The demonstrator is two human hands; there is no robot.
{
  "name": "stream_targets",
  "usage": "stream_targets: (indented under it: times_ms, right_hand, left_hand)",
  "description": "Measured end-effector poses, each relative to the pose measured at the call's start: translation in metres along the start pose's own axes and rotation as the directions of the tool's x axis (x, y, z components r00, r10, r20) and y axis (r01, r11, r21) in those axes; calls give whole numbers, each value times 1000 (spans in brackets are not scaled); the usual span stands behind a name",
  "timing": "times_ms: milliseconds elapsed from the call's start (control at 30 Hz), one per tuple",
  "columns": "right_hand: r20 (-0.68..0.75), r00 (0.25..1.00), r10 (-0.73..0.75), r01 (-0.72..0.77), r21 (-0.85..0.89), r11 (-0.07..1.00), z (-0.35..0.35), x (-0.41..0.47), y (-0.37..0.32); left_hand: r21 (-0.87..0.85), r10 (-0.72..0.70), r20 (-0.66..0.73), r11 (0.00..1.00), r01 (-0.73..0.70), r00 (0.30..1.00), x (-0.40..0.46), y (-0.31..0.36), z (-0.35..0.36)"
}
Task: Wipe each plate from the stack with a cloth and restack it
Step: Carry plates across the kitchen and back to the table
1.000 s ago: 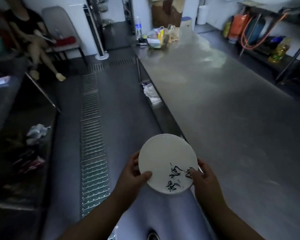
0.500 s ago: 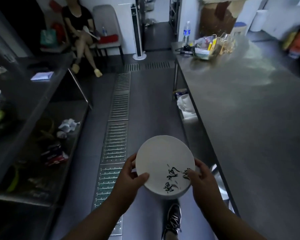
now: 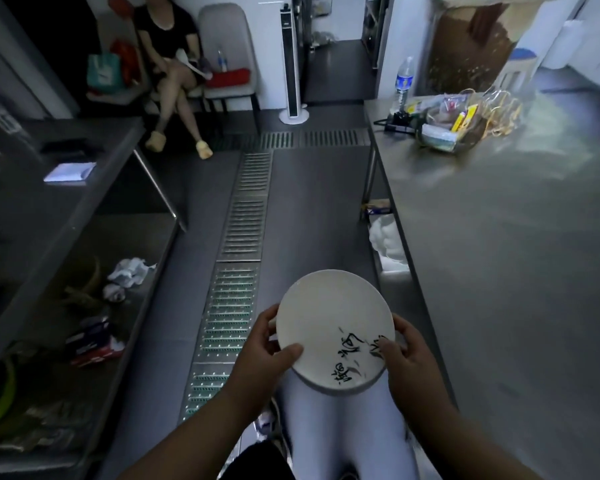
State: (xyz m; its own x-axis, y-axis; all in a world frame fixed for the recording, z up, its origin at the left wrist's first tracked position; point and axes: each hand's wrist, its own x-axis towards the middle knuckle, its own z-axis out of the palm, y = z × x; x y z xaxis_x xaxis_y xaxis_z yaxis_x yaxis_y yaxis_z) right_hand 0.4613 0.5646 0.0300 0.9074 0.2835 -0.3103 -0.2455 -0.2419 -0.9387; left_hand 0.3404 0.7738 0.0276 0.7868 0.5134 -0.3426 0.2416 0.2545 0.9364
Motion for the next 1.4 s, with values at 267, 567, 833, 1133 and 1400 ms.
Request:
stream_targets:
  times_ms: [267, 567, 833, 1133, 1400]
  right_hand:
    - [-85, 996, 38, -31, 90, 995, 49, 128, -24]
    - [-424, 873, 240, -126, 279, 952, 97, 220, -32]
    - [-632, 672, 387, -137, 407, 903, 107, 220, 6]
    - [-694, 480, 537, -120, 555, 823, 114, 206, 132]
    - [-699, 338, 630, -101, 639, 763, 122, 260, 304]
  left_hand:
    - [64, -45, 148, 997, 36, 988, 166, 41, -12]
    - [257, -196, 461, 963, 81, 866, 354, 80, 12]
    - [468, -363, 663, 883, 16, 654, 420, 55, 70]
    - [645, -515, 710, 750, -150, 480, 430, -51, 126]
    - [658, -536, 728, 720, -218, 427, 479, -235, 159]
